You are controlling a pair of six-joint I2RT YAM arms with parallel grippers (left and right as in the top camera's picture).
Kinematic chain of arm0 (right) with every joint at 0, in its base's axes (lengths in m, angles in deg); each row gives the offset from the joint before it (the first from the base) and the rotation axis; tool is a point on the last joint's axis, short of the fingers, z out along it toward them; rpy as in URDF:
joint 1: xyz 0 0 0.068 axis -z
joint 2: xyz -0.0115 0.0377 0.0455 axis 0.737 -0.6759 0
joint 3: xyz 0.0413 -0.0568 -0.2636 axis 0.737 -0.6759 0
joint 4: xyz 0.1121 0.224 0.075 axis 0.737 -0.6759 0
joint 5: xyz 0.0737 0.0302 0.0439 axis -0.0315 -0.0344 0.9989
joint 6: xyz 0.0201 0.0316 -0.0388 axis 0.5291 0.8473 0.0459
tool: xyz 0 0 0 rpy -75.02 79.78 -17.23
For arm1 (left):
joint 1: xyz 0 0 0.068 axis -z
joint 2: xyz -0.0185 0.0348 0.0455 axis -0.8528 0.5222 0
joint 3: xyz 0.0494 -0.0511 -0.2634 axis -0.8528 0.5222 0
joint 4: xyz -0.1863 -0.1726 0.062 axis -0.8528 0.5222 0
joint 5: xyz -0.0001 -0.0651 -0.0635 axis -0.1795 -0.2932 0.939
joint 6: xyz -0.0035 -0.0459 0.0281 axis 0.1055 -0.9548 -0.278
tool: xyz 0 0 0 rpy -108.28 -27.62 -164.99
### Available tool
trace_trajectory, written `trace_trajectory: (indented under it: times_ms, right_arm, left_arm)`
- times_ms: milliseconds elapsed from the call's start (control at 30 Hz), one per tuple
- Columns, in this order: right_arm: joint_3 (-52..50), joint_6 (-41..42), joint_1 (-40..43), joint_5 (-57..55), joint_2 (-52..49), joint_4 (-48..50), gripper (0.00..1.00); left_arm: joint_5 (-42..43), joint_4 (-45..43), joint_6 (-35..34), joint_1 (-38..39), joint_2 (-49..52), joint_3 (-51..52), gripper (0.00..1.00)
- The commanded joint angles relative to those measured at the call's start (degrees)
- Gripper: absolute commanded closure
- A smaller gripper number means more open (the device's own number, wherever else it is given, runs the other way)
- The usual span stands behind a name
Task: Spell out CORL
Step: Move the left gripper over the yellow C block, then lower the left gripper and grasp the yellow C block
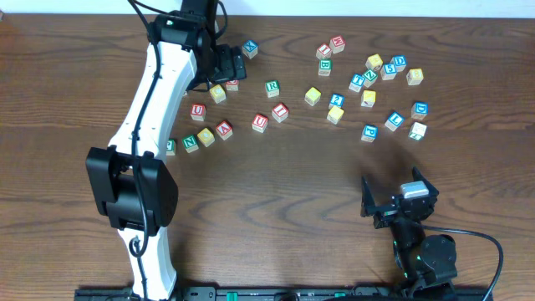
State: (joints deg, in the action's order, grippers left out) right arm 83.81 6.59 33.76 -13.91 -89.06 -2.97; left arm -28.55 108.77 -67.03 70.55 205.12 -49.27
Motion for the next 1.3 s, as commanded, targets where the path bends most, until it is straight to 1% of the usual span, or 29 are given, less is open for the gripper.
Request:
trace_trajectory:
  times_ms: [0, 133, 233, 267, 333, 367, 533, 667, 733, 867, 1267]
  right_arm:
    - [-0.1, -0.7, 0.3, -0.1, 0.3, -0.2, 0.01]
    - [-0.1, -0.7, 0.3, -0.1, 0.3, -0.2, 0.01]
    - [-0.1, -0.7, 0.3, -0.1, 0.3, -0.2, 0.01]
    - [-0.1, -0.7, 0.3, -0.1, 0.3, -0.2, 0.01]
    - [-0.1, -0.7, 0.3, -0.1, 0.3, -0.2, 0.01]
    - [-0.1, -0.7, 0.3, -0.1, 0.3, -0.2, 0.01]
    - [-0.1, -0.7, 0.3, -0.1, 0.3, -0.2, 0.01]
    - [-0.1, -0.7, 0.3, -0.1, 0.3, -0.2, 0.01]
    - [-0.1, -0.7, 0.3, -0.1, 0.3, -0.2, 0.01]
    - [-0.1, -0.7, 0.3, -0.1, 0.3, -0.2, 0.01]
    - [-0.1, -0.7, 0.3, -0.1, 0.3, -0.2, 0.01]
  left_arm:
    - [-0.9, -0.1, -0.1, 0.3, 0.4, -1.4, 0.02]
    - [-0.8, -0.5, -0.3, 0.3, 0.4, -1.4, 0.02]
    - [-8.7, 0.7, -8.4, 0.3, 0.5, -1.4, 0.02]
    - [-10.6, 1.2, -10.1, 0.3, 0.5, -1.4, 0.02]
    - [-12.2, 2.3, -12.6, 0.3, 0.7, -1.4, 0.02]
    - [-13.4, 3.2, -15.7, 0.3, 0.7, -1.4, 0.02]
    - [-13.6, 2.9, -16.4, 0.3, 1.7, -1.4, 0.02]
    - [-13.5, 2.3, -16.3, 0.3, 5.0, -1.4, 0.02]
    - [-12.8, 1.7, -16.3, 0.3, 6.9, -1.4, 0.02]
    - [-8.5, -1.1, -15.2, 0.3, 10.1, -1.4, 0.02]
    - [-8.2, -5.6, -14.6, 0.3, 10.3, -1.4, 0.02]
